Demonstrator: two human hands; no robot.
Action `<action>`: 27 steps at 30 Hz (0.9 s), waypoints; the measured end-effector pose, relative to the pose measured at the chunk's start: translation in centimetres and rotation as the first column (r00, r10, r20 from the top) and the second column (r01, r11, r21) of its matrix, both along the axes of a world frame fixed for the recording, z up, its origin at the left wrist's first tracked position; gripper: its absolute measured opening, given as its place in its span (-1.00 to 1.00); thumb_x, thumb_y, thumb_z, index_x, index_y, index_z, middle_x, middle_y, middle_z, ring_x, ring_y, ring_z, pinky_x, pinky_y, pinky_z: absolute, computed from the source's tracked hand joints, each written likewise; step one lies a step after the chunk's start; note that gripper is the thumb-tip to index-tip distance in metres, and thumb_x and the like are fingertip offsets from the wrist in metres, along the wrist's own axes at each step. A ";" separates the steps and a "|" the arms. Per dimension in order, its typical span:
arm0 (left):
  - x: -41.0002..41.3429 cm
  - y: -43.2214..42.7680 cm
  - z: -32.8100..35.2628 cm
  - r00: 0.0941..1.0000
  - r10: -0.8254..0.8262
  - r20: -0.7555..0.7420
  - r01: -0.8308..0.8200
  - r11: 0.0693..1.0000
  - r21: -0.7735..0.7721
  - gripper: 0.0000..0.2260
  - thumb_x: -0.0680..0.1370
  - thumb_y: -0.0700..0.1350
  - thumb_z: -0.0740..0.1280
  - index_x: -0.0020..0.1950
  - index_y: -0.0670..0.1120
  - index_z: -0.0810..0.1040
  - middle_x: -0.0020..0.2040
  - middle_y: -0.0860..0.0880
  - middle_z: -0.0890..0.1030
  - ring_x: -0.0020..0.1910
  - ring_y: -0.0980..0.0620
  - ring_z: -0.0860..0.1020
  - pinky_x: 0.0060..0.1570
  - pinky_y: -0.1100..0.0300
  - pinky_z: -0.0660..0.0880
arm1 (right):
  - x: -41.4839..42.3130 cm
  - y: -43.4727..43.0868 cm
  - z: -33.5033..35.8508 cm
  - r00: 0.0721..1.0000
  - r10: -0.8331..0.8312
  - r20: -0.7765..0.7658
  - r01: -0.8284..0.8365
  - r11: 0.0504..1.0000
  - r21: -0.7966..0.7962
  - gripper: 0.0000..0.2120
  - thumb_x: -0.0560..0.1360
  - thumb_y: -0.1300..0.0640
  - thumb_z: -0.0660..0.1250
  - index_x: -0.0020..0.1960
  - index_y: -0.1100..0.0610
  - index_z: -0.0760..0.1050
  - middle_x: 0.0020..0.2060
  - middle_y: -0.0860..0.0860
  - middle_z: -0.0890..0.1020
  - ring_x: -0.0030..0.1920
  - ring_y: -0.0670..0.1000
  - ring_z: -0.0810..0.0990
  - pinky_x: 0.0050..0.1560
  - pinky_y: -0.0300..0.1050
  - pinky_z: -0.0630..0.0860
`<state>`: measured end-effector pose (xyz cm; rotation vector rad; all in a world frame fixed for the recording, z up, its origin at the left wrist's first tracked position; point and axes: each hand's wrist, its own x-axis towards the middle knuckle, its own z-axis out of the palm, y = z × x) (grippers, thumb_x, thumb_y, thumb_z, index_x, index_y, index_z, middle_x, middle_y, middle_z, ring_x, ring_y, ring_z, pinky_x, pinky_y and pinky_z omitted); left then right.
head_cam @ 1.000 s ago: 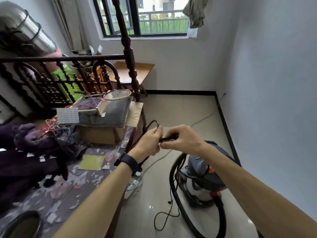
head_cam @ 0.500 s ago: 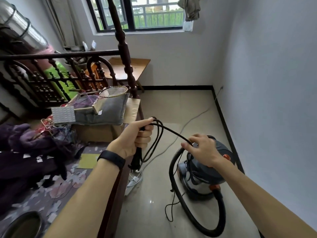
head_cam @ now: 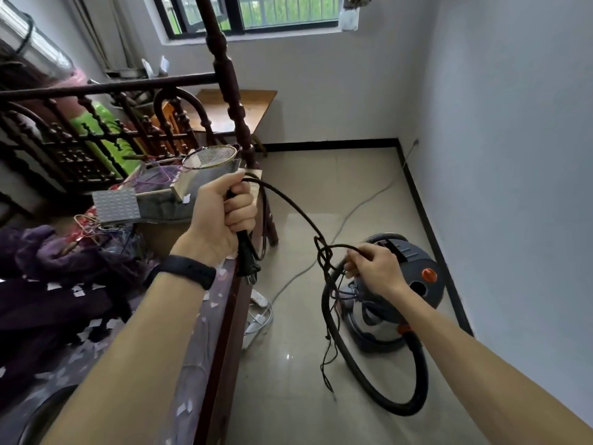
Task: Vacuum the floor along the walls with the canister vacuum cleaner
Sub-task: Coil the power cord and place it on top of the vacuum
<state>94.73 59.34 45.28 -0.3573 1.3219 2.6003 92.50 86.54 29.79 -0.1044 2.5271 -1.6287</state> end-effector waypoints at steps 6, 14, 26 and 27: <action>0.1 0.5 1.2 0.990 -0.131 -0.057 0.130 0.991 -0.025 -0.69 0.62 0.00 0.17 -0.31 0.01 0.25 -0.55 0.12 0.14 -0.64 0.17 0.10 -0.62 0.30 -0.02 | -0.3 -3.5 -0.1 0.958 -0.132 0.253 0.210 0.928 -0.309 -0.31 0.42 -0.39 0.37 0.38 0.02 0.45 0.42 0.12 0.46 0.42 0.13 0.44 0.44 0.13 0.33; -1.3 -1.0 6.2 0.985 0.029 -0.171 -0.013 0.995 0.098 -0.67 0.63 -0.02 0.17 -0.34 0.01 0.29 -0.52 0.13 0.14 -0.57 0.18 0.08 -0.58 0.31 -0.01 | 2.6 -9.4 -1.7 0.779 0.499 0.379 -0.435 0.866 -0.246 -0.08 0.41 -0.67 -0.13 -0.14 0.01 0.72 0.02 -0.03 0.75 0.21 0.04 0.64 0.50 0.18 0.27; -2.0 -11.2 0.9 0.908 0.418 -0.031 -0.417 0.909 0.010 -0.61 0.66 -0.01 0.14 -0.39 0.00 0.35 -0.52 0.11 0.17 -0.59 0.14 0.07 -0.50 0.25 -0.07 | 2.3 -0.2 -8.0 0.964 0.182 0.193 -0.248 0.875 0.415 -0.58 0.67 -0.22 0.18 -0.21 0.02 0.52 -0.31 -0.05 0.62 -0.23 0.03 0.60 -0.20 -0.11 0.45; -2.1 -11.6 0.2 0.908 0.418 -0.024 -0.418 0.908 -0.006 -0.61 0.67 -0.01 0.13 -0.37 0.00 0.35 -0.51 0.12 0.17 -0.58 0.14 0.07 -0.51 0.26 -0.07 | 2.5 0.2 -8.3 0.962 0.143 0.235 -0.228 0.891 0.392 -0.57 0.66 -0.23 0.20 -0.23 0.02 0.51 -0.32 -0.04 0.64 -0.25 0.01 0.61 -0.22 -0.13 0.45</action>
